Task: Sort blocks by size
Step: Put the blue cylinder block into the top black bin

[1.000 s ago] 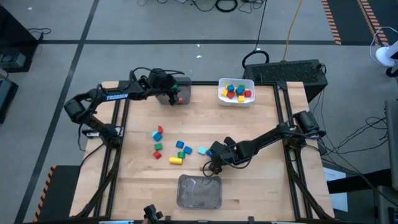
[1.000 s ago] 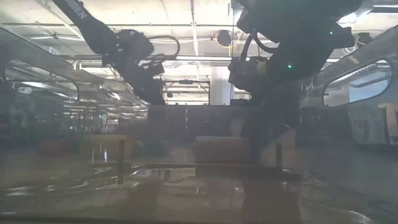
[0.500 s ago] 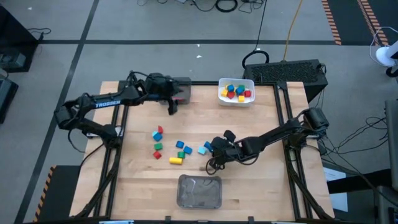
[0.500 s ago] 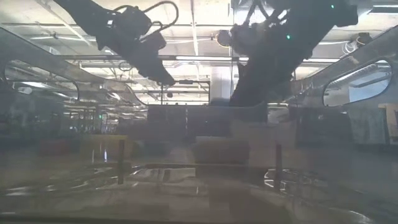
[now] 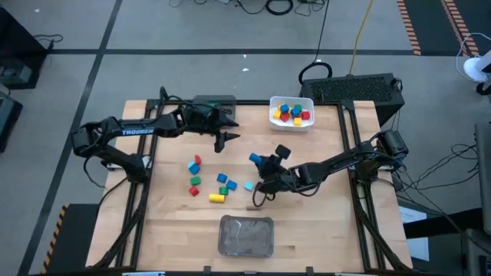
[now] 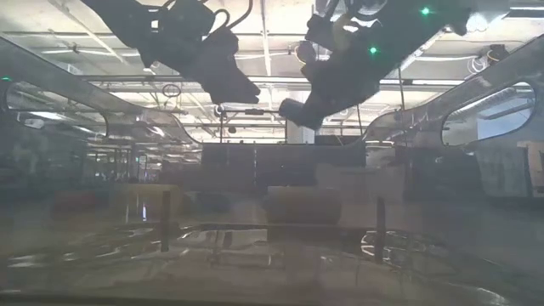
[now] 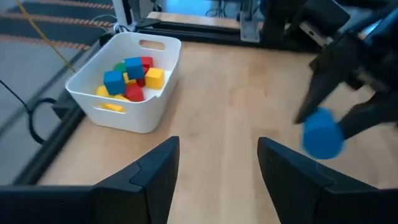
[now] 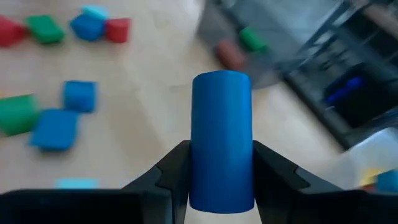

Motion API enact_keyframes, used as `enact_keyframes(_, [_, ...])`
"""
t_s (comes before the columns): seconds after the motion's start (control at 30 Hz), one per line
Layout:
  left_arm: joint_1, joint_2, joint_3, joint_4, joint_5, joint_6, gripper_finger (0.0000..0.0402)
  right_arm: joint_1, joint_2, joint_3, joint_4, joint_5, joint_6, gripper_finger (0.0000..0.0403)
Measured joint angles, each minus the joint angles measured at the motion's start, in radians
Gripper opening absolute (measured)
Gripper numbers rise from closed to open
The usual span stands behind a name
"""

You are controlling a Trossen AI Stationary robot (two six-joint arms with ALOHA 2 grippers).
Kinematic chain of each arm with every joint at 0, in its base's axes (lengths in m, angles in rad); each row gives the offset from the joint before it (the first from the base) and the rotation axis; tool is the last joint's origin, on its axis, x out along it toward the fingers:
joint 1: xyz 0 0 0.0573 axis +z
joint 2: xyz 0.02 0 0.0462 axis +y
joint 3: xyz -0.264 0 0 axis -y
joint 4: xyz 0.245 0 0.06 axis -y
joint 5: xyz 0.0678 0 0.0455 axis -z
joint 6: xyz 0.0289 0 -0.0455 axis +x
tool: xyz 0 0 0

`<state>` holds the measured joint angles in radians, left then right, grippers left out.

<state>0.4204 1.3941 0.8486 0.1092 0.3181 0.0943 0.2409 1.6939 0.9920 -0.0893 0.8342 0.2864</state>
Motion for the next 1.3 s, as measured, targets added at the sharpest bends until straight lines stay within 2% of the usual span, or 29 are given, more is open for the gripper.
enact_keyframes(0.13, [-0.01,0.0,0.0,0.032,0.002,-0.149,0.0219,-0.022,0.0,0.0,0.044,0.078,-0.118,0.0125])
enact_keyframes(0.3, [-0.023,0.0,0.0,0.057,0.005,-0.245,0.0219,-0.054,0.0,0.0,0.125,0.084,-0.231,0.0125])
enact_keyframes(0.67, [-0.078,0.0,0.0,0.099,0.048,-0.281,0.0219,-0.106,0.0,0.002,0.312,0.077,-0.401,0.0125])
enact_keyframes(1.0, [-0.089,0.0,0.0,0.097,0.047,-0.283,0.0219,-0.111,-0.001,0.002,0.381,0.074,-0.501,0.0125])
enact_keyframes(1.17, [-0.098,0.002,0.0,0.101,0.04,-0.269,0.0219,-0.111,-0.001,0.002,0.412,0.003,-0.525,0.0125])
enact_keyframes(1.3, [-0.11,0.008,-0.001,0.099,0.039,-0.268,0.0219,-0.112,-0.001,0.002,0.424,0.003,-0.535,0.0125])
